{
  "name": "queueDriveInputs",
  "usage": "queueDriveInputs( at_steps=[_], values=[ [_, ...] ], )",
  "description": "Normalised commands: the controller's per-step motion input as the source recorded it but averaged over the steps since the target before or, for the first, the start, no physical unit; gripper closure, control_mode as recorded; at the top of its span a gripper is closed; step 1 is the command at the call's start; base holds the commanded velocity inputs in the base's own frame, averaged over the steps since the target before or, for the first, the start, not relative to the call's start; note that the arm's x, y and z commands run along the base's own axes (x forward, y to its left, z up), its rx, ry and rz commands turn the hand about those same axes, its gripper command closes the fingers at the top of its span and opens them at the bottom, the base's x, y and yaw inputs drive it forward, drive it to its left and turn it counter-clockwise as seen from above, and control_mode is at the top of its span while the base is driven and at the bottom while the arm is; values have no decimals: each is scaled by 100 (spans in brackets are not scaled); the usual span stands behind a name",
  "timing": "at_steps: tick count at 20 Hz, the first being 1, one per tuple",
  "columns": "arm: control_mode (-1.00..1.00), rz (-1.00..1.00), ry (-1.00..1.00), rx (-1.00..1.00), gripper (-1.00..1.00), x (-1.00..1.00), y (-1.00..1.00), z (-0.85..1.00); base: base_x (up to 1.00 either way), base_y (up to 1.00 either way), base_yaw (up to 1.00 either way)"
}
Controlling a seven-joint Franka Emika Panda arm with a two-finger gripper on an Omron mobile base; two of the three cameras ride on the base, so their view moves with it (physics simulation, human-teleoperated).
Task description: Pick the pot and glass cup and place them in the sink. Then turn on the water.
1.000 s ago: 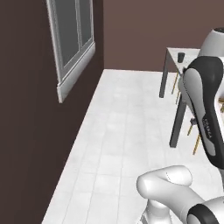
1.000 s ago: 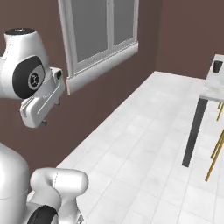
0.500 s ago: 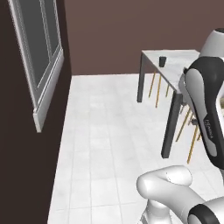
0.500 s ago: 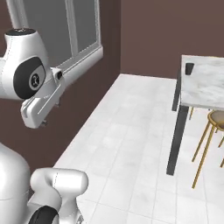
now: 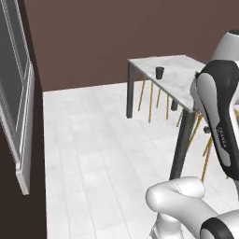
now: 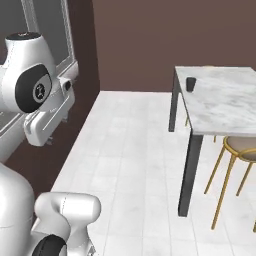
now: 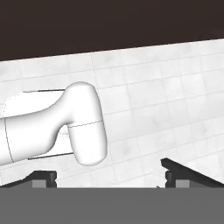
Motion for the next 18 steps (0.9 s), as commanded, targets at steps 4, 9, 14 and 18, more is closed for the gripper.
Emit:
queueDriveInputs(
  at_steps=[4, 9, 14, 18],
  values=[
    [100, 0, 0, 0, -100, 0, 0, 0, 88, 46, -39],
    [100, 0, 0, 0, -100, 0, 0, 0, 88, 43, -38],
    [100, 0, 0, 0, -100, 0, 0, 0, 87, 40, -37],
    [100, 0, 0, 0, -100, 0, 0, 0, 85, 39, -36]
  ],
)
